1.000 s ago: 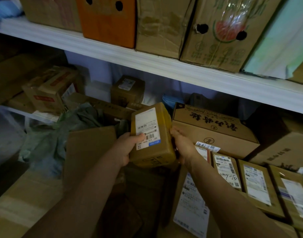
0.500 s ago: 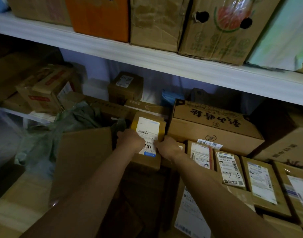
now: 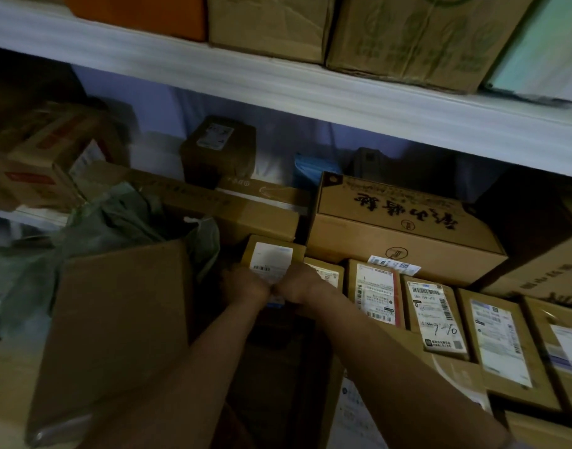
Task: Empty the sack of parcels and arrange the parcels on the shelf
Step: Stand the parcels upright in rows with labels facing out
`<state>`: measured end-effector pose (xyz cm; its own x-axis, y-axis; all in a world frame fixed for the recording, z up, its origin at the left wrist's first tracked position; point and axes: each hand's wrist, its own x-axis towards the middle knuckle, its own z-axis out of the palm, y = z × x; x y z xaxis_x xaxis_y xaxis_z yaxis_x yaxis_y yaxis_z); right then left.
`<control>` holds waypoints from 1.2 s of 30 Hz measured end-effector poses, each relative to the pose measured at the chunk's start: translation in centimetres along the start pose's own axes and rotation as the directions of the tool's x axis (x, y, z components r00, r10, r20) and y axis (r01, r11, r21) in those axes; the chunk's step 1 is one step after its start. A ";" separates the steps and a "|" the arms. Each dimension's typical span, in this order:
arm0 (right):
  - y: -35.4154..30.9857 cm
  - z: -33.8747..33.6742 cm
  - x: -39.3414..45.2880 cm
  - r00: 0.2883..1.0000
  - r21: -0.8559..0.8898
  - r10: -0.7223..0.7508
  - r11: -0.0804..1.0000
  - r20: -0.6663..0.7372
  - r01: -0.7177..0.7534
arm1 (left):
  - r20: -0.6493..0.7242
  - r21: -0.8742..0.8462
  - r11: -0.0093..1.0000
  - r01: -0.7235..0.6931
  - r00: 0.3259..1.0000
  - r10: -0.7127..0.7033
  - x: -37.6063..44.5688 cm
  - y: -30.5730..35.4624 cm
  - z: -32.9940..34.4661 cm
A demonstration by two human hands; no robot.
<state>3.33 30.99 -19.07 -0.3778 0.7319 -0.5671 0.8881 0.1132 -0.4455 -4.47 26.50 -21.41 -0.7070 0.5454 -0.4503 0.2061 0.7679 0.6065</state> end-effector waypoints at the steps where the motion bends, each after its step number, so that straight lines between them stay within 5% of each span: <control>1: 0.1 0.0 0.2 1.000 -0.030 -0.001 1.000 -0.004 0.001 | 0.000 -0.036 0.999 -0.012 1.000 0.012 0.2 -0.1 0.2; 11: 0.2 -1.3 -0.4 0.998 -0.177 -0.040 0.983 0.052 0.049 | 0.025 -0.026 0.997 -0.073 0.997 0.073 -0.1 -0.8 0.5; 18: 0.9 -4.9 -4.9 0.983 0.266 -0.068 0.957 -0.174 0.113 | -0.010 -0.027 0.983 -0.181 0.983 0.181 -3.4 0.0 -1.4; 23: 3.6 -6.7 -9.1 0.934 0.456 -0.014 0.870 -0.357 0.188 | 0.183 -0.312 0.935 -0.171 0.954 0.236 -8.4 -0.1 -3.5; 29: 9.5 -6.3 -13.0 0.798 0.418 0.208 0.907 -0.565 0.059 | 0.448 -0.328 0.938 -0.114 0.855 0.261 -13.9 -2.2 -4.3; 31: 11.4 -5.8 -14.6 0.804 0.430 0.263 0.903 -0.533 -0.010 | 0.475 -0.343 0.935 -0.087 0.843 0.253 -15.1 -2.7 -4.2; 36: 13.1 -3.0 -17.9 0.943 0.524 0.314 0.825 -0.114 -0.211 | 0.555 -0.283 0.957 -0.064 0.803 0.218 -18.0 -3.3 -3.5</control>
<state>22.50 21.36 -12.69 -0.0474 0.8022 -0.5952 0.6756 -0.4132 -0.6106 5.20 13.01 -13.01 -0.1473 0.7918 -0.5927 0.0509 0.6045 0.7950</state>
